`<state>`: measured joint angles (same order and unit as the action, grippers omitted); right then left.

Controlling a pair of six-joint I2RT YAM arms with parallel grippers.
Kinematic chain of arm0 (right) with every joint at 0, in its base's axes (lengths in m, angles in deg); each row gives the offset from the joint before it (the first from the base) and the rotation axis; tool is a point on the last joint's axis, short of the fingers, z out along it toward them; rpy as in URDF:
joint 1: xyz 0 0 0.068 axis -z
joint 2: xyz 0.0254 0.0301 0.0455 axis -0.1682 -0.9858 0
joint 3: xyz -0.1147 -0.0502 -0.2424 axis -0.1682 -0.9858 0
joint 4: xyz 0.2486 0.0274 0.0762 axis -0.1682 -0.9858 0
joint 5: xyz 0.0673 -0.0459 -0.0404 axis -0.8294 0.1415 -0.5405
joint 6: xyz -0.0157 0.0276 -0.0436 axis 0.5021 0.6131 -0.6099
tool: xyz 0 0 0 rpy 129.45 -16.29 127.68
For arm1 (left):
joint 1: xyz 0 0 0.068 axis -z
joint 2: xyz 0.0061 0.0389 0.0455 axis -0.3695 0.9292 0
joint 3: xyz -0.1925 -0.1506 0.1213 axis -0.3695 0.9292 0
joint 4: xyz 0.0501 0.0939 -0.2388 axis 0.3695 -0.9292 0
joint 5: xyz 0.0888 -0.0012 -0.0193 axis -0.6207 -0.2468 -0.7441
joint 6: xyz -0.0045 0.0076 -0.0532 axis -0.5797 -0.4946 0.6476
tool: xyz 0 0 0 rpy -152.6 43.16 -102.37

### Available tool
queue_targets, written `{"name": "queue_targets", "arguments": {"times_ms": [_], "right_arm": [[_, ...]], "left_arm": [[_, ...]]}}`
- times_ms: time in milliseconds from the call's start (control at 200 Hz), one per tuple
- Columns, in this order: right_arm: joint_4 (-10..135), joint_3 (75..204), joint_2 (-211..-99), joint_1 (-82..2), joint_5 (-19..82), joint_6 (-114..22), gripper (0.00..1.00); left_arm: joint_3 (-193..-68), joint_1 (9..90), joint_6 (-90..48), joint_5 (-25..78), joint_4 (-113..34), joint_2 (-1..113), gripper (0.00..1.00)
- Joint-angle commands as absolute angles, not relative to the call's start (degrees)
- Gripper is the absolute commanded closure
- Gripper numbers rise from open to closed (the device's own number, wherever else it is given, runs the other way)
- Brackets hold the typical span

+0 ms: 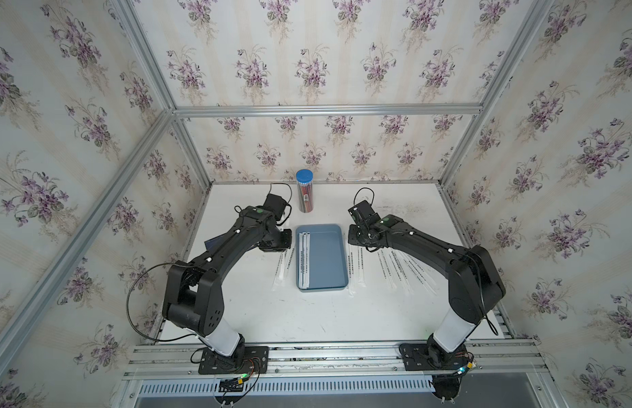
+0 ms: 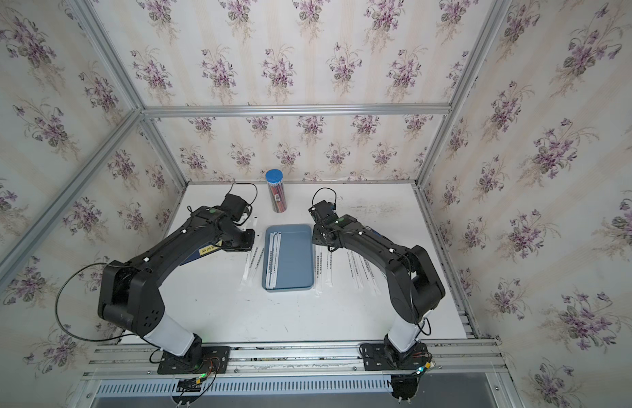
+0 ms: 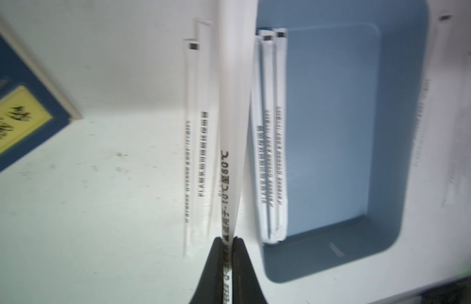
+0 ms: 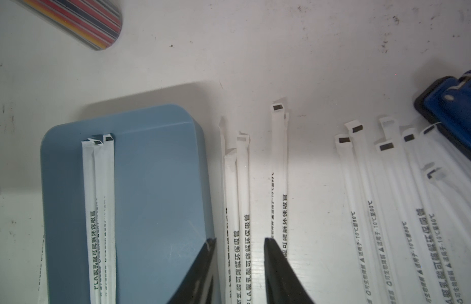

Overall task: Put the straws into the storage box
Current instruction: Place the straw in the storage box.

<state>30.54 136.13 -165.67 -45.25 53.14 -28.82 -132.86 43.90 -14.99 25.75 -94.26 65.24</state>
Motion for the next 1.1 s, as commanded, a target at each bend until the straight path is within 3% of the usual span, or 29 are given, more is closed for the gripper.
{"name": "queue_targets", "arguments": {"times_ms": [0,410,1099], "right_arm": [[31.1,136.1,-165.3,-45.2,54.3,-28.3,0.65],[32.2,133.5,-163.2,-45.2,54.8,-27.6,0.66],[32.9,133.7,-164.3,-45.2,54.2,-27.5,0.68]], "left_arm": [[-133.5,48.8,-4.6,31.4,-93.2,66.4,0.92],[-142.9,53.0,-1.7,31.6,-91.7,82.4,0.93],[-140.0,51.8,-4.4,29.6,-87.3,88.2,0.91]]}}
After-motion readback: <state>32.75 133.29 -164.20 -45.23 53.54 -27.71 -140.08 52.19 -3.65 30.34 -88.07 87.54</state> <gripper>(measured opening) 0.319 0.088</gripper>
